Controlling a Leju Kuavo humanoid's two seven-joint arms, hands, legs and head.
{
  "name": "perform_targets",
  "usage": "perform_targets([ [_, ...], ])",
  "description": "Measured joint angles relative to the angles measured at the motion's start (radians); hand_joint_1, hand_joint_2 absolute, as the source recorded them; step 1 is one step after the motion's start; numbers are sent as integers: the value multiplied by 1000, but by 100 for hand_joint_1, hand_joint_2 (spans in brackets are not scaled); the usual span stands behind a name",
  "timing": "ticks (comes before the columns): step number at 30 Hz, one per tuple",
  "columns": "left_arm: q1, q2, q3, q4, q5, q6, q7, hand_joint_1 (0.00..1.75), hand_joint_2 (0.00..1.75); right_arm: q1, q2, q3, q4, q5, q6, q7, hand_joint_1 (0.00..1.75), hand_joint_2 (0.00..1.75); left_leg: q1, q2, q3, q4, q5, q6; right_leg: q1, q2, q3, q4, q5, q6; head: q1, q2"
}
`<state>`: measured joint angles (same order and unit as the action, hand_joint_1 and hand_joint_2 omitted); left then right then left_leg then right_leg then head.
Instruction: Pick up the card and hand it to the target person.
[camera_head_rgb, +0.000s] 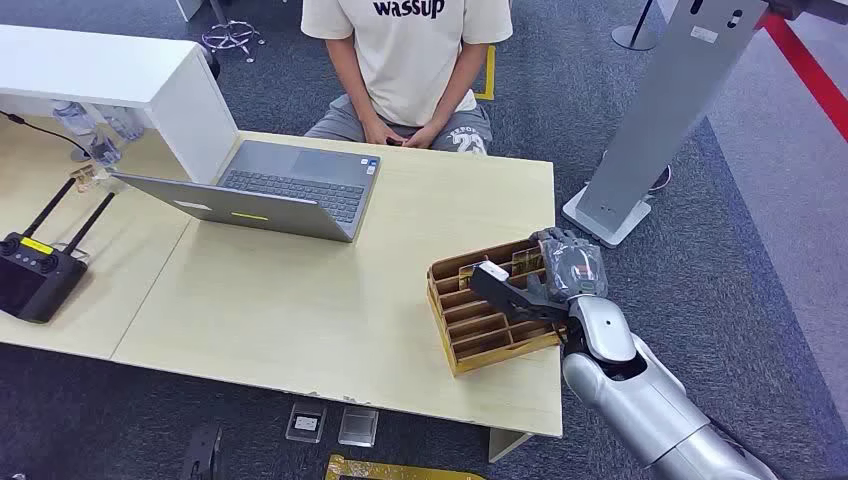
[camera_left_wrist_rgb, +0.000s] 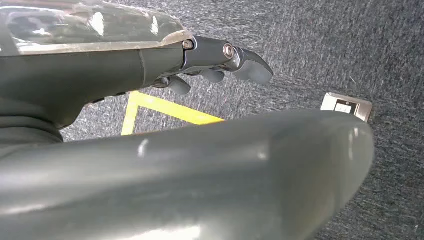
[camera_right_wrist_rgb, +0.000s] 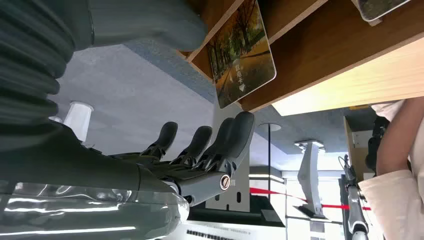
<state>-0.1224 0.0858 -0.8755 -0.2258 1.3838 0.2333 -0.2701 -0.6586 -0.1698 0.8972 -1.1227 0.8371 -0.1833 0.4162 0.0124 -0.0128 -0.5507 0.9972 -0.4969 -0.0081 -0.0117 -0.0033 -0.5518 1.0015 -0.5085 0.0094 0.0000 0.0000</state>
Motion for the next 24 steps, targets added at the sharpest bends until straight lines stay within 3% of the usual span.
perform_targets([
  [11,0,0,0,0,1,0,0,0,0,-1,0,0,10,-2,-4,0,85,175,0,0,0,0,0,0,0,0,0,0,0,0,0,0],
  [14,0,0,0,0,3,0,0,0,0,-2,0,0,12,-3,-5,0,94,175,0,0,0,0,0,0,0,0,0,0,0,0,0,0],
  [18,0,0,0,0,6,0,0,0,0,-2,0,0,16,-4,-7,0,121,175,0,0,0,0,0,0,0,0,0,0,0,0,0,0],
  [24,0,0,0,0,9,0,0,0,0,-2,0,0,19,-4,-11,0,133,175,0,0,0,0,0,0,0,0,0,0,0,0,0,0],
])
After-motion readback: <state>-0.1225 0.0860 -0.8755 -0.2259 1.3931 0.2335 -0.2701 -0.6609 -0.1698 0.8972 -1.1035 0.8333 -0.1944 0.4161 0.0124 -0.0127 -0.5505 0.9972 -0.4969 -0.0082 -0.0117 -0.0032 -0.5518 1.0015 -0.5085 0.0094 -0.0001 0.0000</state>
